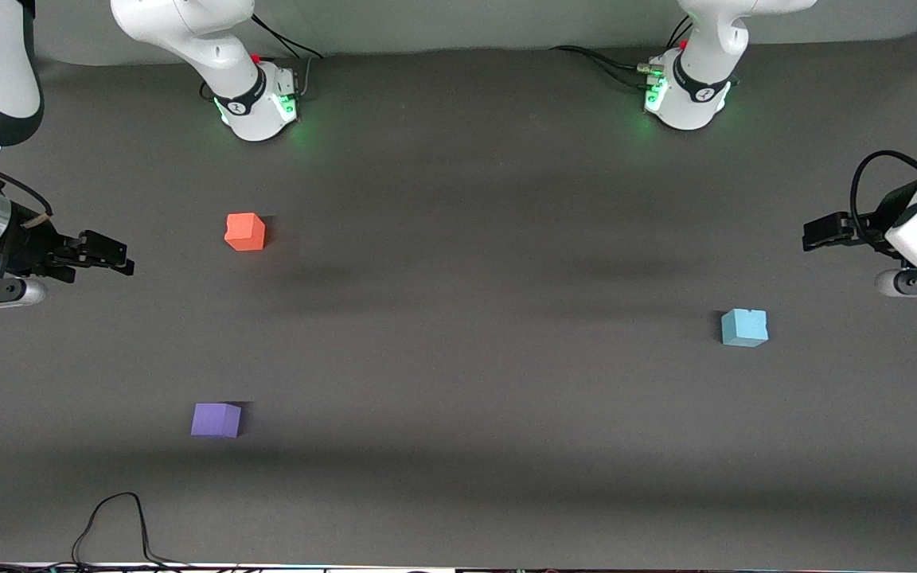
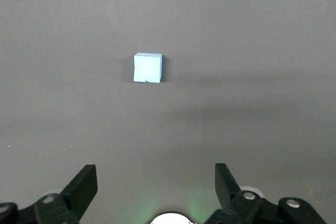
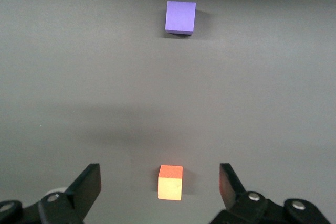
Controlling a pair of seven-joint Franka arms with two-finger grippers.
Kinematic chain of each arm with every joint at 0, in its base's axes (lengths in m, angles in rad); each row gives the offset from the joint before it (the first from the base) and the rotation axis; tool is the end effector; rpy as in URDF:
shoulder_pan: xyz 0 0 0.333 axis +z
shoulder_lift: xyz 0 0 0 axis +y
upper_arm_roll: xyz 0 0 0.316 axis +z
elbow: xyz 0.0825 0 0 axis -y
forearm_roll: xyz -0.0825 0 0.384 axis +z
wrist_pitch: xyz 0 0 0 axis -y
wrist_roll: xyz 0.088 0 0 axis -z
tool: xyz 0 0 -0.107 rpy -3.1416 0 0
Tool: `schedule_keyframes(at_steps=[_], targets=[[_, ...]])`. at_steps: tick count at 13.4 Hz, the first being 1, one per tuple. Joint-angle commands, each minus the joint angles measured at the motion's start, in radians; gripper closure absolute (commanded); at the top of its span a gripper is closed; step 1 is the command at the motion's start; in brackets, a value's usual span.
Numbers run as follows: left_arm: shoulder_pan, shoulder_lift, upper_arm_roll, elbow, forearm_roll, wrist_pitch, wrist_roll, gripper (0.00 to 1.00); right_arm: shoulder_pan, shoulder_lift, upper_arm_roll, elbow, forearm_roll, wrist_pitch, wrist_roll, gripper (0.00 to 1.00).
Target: Place blue block between orange and purple blocks
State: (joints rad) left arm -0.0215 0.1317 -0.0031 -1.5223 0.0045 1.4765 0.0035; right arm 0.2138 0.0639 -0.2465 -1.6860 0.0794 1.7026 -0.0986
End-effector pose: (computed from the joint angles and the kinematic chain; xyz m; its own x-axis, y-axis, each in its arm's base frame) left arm 0.5804 -0.0137 0.5649 0.9839 -0.0273 -0.1766 -0.0284 -0.9996 -0.0035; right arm 0.5776 -0.0078 0.5461 0.9977 0.0550 -0.0392 0.0524 -0.9964 -0.0667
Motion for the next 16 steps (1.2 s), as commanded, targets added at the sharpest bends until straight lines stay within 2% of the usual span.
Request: schedule_keyframes(at_steps=[1, 13, 16], targets=[[0.000, 0.000, 0.006, 0.021, -0.012, -0.025, -0.016, 0.00, 0.009, -0.003, -0.004, 0.005, -0.004, 0.002, 0.020, 0.00], [0.006, 0.008, 0.012, 0.013, -0.003, -0.005, 0.003, 0.00, 0.009, -0.003, -0.004, 0.003, -0.003, 0.002, 0.020, 0.00], [0.009, -0.003, 0.029, -0.074, 0.023, 0.079, 0.146, 0.00, 0.009, -0.003, -0.004, 0.003, -0.003, 0.002, 0.020, 0.00]])
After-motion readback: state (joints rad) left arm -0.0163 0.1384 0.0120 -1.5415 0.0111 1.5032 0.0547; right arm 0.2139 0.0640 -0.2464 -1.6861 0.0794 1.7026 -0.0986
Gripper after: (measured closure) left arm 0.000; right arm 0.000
